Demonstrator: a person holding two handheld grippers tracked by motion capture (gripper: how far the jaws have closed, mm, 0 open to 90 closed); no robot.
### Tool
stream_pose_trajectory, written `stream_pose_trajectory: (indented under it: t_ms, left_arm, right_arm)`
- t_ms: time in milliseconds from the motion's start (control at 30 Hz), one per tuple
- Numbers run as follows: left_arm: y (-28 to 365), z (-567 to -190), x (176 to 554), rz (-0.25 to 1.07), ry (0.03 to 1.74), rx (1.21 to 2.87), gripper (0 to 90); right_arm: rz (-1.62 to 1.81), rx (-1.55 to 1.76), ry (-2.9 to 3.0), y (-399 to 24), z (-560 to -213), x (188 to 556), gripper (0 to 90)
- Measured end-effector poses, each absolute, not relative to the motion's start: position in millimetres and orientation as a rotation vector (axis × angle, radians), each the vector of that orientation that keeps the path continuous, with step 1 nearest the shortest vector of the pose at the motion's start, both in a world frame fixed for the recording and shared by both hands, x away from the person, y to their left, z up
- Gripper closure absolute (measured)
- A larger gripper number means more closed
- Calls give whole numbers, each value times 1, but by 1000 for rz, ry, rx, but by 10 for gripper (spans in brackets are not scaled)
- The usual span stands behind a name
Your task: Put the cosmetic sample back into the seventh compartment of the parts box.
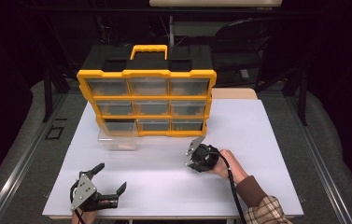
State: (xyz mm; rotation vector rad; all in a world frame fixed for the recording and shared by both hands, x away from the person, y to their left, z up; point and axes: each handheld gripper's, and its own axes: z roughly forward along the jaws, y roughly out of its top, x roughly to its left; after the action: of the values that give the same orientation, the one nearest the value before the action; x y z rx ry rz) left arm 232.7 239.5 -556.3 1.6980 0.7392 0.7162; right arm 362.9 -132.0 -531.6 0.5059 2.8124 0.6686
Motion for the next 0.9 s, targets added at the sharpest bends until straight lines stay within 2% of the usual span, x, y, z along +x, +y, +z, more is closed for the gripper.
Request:
stream_pose_trajectory:
  t_ms: [33, 100, 600, 900]
  left_arm:
    - [240, -556, 233, 716, 740, 1698, 0]
    - [240, -556, 233, 717, 738, 1700, 0]
    - [239, -556, 233, 716, 739, 1701, 0]
    - [239, -556, 233, 716, 740, 1700, 0]
  right_arm:
    - [820, 495, 2836, -132, -538, 366, 744]
    - [703, 506, 2830, -131, -535, 366, 760]
    - [633, 448, 2898, -125, -535, 370, 807]
    - [745, 443, 2854, -127, -533, 366, 808]
